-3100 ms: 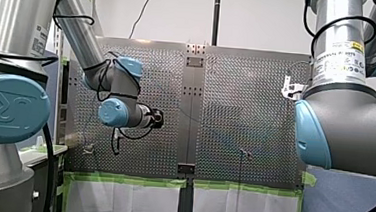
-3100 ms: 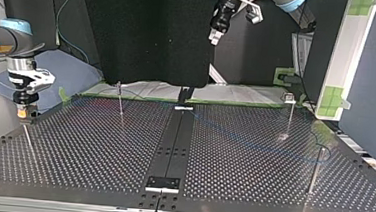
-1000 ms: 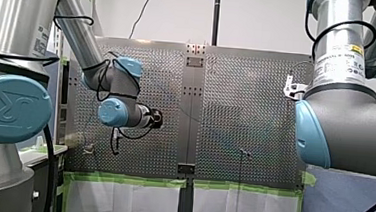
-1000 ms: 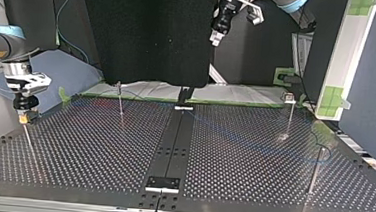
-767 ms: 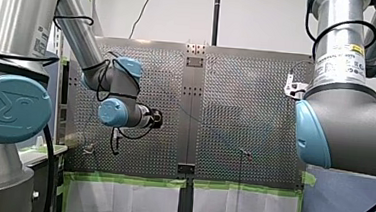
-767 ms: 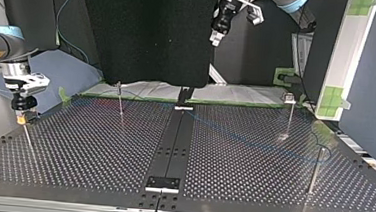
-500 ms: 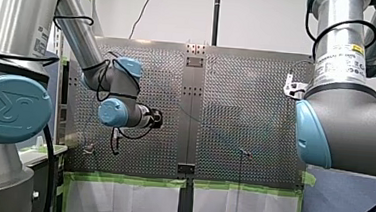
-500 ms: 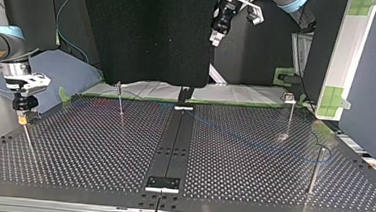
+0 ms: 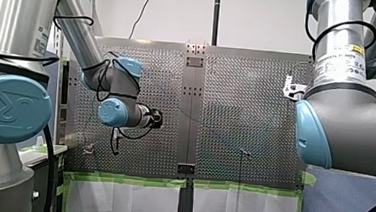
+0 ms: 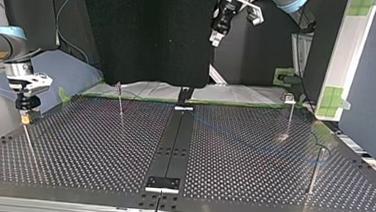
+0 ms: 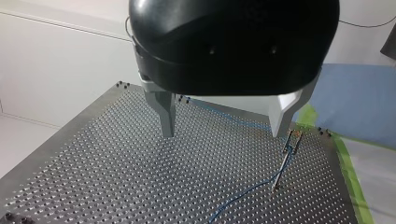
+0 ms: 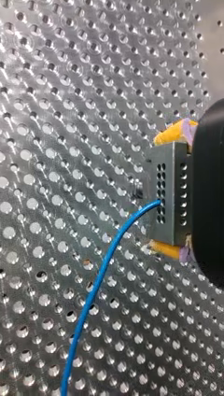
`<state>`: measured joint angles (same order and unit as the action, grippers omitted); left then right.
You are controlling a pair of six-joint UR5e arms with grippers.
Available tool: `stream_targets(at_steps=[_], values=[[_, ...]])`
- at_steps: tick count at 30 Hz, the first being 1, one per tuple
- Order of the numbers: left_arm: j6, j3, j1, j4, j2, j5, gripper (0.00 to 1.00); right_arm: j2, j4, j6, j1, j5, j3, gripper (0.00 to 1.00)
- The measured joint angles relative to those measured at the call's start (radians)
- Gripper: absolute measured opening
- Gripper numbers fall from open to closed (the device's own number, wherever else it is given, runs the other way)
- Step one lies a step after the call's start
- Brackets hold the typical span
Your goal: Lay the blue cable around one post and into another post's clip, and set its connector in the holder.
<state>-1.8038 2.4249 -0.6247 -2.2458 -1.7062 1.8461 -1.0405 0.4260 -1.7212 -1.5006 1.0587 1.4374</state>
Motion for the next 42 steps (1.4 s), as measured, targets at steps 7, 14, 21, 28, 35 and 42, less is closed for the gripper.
stream_targets(at_steps=[7, 14, 21, 28, 35, 42], values=[[-0.001, 0.000, 0.000, 0.001, 0.000, 0.000, 1.00, 0.003, 0.006, -0.004, 0.000, -0.001, 0.000, 0.00], [0.000, 0.000, 0.000, 0.001, 0.000, 0.000, 1.00, 0.003, 0.014, -0.008, 0.004, -0.002, -0.001, 0.00], [0.000, 0.000, 0.003, 0.001, 0.000, 0.000, 1.00, 0.003, 0.020, -0.013, 0.007, -0.003, -0.003, 0.00], [0.001, 0.000, 0.009, 0.002, 0.000, -0.008, 1.00, 0.004, 0.024, -0.024, 0.008, -0.005, -0.007, 0.00], [0.001, 0.000, 0.014, 0.003, 0.000, -0.012, 1.00, 0.005, 0.024, -0.028, 0.009, -0.012, -0.009, 0.00], [0.001, 0.000, 0.018, 0.004, 0.000, -0.016, 1.00, 0.004, 0.024, -0.007, 0.001, -0.023, -0.010, 0.00]])
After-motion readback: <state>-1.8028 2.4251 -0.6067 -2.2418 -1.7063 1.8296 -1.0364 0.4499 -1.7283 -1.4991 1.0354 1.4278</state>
